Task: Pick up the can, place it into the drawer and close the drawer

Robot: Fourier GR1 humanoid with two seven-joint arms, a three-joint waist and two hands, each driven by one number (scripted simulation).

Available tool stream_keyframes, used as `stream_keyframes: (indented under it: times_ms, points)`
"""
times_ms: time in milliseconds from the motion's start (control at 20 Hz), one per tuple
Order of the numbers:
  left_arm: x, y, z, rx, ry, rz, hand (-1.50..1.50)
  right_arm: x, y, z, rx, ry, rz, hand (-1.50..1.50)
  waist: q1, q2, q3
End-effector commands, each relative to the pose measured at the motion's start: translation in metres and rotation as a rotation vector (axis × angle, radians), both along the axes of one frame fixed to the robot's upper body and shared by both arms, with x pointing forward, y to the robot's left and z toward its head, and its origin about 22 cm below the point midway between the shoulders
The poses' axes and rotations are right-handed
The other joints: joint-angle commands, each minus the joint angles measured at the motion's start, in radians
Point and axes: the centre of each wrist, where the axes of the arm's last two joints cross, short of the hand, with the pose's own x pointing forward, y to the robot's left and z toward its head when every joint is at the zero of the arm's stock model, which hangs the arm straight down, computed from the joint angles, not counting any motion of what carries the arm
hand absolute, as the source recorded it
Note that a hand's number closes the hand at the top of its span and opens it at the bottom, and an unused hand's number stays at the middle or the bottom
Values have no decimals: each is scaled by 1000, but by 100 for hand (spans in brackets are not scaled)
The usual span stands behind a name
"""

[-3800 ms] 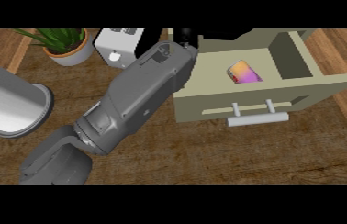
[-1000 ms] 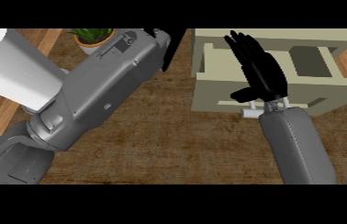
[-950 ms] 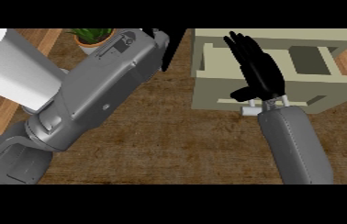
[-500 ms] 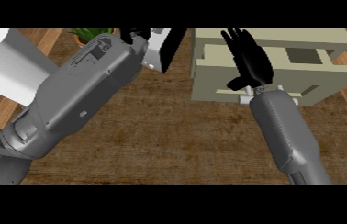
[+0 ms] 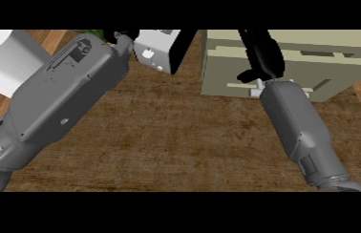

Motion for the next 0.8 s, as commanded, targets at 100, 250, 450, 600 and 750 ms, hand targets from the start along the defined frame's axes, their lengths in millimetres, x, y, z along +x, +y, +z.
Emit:
stream_keyframes:
  times_ms: [100, 250, 450, 600, 750]
  points:
    - [-6, 4, 23, -14, -5, -14, -150, 14, 0, 1, 10, -10, -52, -150, 17, 23, 17]
    - [-4, 4, 11, 11, -14, -4, -150, 18, 8, 5, 24, -52, -74, -150, 22, 33, 17]
    - [-15, 12, 4, 8, -16, -24, -150, 28, 12, 24, 21, -81, -82, -150, 38, 28, 16]
    - [-18, 10, 1, -2, -16, -11, -150, 32, -12, 34, -2, -91, -106, -150, 42, 33, 17]
    - [-23, 14, 6, 0, -27, -26, -150, 37, -19, 47, 6, -101, -134, -150, 55, 35, 17]
